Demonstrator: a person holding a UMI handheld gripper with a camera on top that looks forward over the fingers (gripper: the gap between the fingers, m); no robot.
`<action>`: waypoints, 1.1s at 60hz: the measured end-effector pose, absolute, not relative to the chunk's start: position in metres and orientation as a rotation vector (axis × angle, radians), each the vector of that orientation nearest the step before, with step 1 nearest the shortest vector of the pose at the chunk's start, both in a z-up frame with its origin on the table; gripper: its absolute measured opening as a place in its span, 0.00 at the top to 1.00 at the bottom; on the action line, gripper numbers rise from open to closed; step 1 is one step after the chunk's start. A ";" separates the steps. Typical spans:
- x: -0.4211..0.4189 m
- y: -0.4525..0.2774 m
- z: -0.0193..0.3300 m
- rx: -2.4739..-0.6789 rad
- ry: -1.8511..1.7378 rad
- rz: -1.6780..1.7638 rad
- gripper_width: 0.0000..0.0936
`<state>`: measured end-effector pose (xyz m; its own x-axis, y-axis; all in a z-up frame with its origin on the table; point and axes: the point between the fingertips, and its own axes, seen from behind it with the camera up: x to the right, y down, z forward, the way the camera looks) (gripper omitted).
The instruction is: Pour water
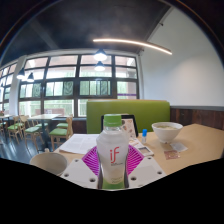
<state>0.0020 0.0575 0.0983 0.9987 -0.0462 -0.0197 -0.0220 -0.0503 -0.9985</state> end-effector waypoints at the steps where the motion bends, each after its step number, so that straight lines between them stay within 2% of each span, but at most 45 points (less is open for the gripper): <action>1: 0.002 0.058 0.099 -1.616 0.048 -0.026 0.69; 9: 0.004 0.058 0.102 -1.610 0.051 -0.030 0.68; 15: 0.010 0.057 0.101 -1.634 0.052 -0.028 0.61; 22: 0.006 0.040 0.104 -1.702 0.025 -0.007 0.41; 25: 0.008 0.030 0.113 -1.712 0.005 0.017 0.22; 26: 0.007 0.034 0.109 -1.707 0.004 0.029 0.10; 27: 0.005 0.027 0.111 -1.705 -0.001 0.044 0.08; 30: 0.009 0.012 0.117 -1.714 -0.002 0.070 0.13; 48: 0.015 -0.119 0.171 -1.675 -0.028 0.094 0.12; 66: 0.014 -0.213 0.173 -1.679 -0.049 0.181 0.12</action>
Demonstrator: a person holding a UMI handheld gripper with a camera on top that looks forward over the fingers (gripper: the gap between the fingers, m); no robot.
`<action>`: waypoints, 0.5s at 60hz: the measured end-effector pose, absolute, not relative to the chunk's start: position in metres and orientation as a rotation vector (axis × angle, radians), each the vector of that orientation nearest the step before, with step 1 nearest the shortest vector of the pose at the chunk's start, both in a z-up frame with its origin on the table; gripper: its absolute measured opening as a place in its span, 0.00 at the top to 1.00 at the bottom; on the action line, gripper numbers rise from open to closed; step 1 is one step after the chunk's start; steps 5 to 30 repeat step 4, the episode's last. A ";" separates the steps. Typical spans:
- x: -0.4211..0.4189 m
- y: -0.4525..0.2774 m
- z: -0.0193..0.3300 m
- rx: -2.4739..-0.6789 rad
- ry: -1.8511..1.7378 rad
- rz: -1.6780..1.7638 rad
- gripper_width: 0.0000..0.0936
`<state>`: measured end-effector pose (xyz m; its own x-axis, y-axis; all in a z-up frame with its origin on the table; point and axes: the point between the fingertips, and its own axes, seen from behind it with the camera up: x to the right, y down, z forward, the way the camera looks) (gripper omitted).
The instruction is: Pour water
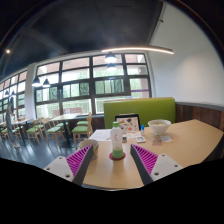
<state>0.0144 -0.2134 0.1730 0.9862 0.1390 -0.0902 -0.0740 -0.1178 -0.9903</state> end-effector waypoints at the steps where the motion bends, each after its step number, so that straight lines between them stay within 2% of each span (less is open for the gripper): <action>1: 0.016 -0.215 0.173 -1.678 -0.048 0.183 0.12; 30: 0.018 -0.218 0.172 -1.675 -0.043 0.191 0.12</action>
